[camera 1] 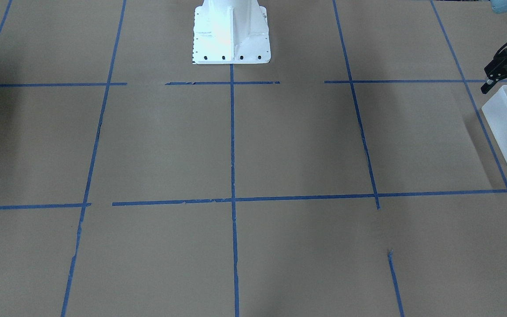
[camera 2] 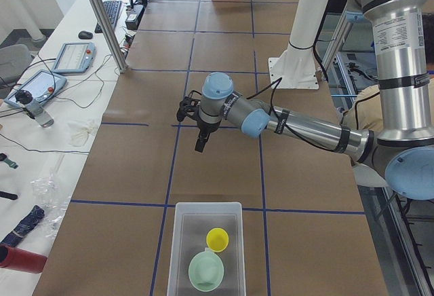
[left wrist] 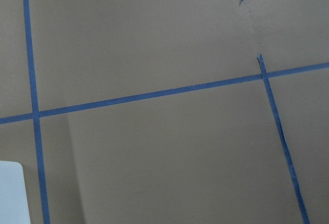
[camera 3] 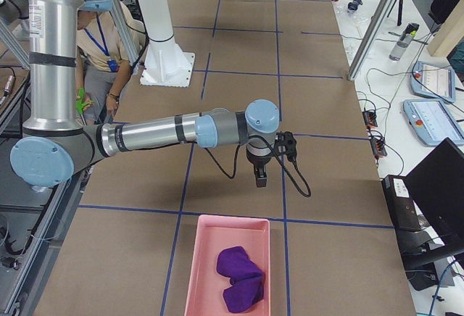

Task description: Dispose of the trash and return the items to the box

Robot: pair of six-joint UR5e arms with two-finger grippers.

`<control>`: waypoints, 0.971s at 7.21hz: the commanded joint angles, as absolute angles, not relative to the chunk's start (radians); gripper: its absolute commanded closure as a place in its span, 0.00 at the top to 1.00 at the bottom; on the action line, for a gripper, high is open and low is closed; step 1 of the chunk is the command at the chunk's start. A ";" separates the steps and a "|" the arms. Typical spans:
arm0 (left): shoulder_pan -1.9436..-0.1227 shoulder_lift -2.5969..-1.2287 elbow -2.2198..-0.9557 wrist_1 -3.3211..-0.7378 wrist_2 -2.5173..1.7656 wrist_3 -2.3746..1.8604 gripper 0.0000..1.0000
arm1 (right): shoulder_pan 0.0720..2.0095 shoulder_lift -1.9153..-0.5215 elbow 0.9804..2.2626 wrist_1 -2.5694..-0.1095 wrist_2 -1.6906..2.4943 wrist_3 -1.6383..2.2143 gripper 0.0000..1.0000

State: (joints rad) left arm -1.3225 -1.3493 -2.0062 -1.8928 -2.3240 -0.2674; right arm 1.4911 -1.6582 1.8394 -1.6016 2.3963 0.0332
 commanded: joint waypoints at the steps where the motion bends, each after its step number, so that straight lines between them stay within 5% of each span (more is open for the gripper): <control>1: -1.427 -1.257 -1.973 -1.885 -2.329 -0.055 1.00 | 1.520 -1.701 1.845 -1.603 2.402 -0.010 1.00; 7: -1.617 -1.279 -1.983 -1.508 -2.332 0.167 1.00 | 1.521 -1.701 1.890 -1.652 2.343 -0.037 1.00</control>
